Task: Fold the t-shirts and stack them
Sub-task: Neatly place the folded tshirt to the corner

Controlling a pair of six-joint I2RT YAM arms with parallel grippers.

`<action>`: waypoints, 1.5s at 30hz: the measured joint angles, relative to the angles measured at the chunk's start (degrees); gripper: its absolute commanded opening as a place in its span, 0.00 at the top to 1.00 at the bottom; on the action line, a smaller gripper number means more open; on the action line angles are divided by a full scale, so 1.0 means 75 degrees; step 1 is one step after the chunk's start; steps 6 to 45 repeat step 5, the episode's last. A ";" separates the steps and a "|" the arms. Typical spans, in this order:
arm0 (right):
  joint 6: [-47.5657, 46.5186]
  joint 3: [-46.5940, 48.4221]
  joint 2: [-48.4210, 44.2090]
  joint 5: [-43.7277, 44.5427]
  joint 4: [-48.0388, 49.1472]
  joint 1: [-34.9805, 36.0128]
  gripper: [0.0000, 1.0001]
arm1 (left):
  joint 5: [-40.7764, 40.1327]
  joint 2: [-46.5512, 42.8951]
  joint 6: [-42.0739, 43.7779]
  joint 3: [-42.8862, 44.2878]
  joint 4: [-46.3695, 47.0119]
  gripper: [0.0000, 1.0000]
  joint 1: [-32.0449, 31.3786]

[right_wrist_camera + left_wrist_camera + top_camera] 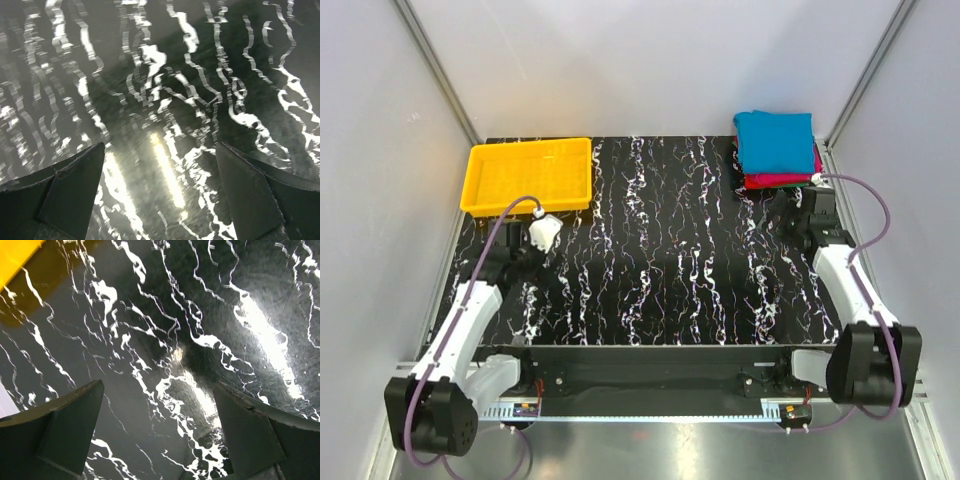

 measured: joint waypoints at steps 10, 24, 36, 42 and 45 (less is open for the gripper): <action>0.0009 -0.0434 -0.0950 -0.0286 0.0318 0.0085 0.00 | 0.0003 -0.0513 -0.0067 -0.0452 0.0102 0.01 0.0029; 0.0009 -0.0434 -0.0950 -0.0286 0.0318 0.0085 0.00 | 0.0003 -0.0513 -0.0067 -0.0452 0.0102 0.01 0.0029; 0.0009 -0.0434 -0.0950 -0.0286 0.0318 0.0085 0.00 | 0.0003 -0.0513 -0.0067 -0.0452 0.0102 0.01 0.0029; 0.0009 -0.0434 -0.0950 -0.0286 0.0318 0.0085 0.00 | 0.0003 -0.0513 -0.0067 -0.0452 0.0102 0.01 0.0029; 0.0009 -0.0434 -0.0950 -0.0286 0.0318 0.0085 0.00 | 0.0003 -0.0513 -0.0067 -0.0452 0.0102 0.01 0.0029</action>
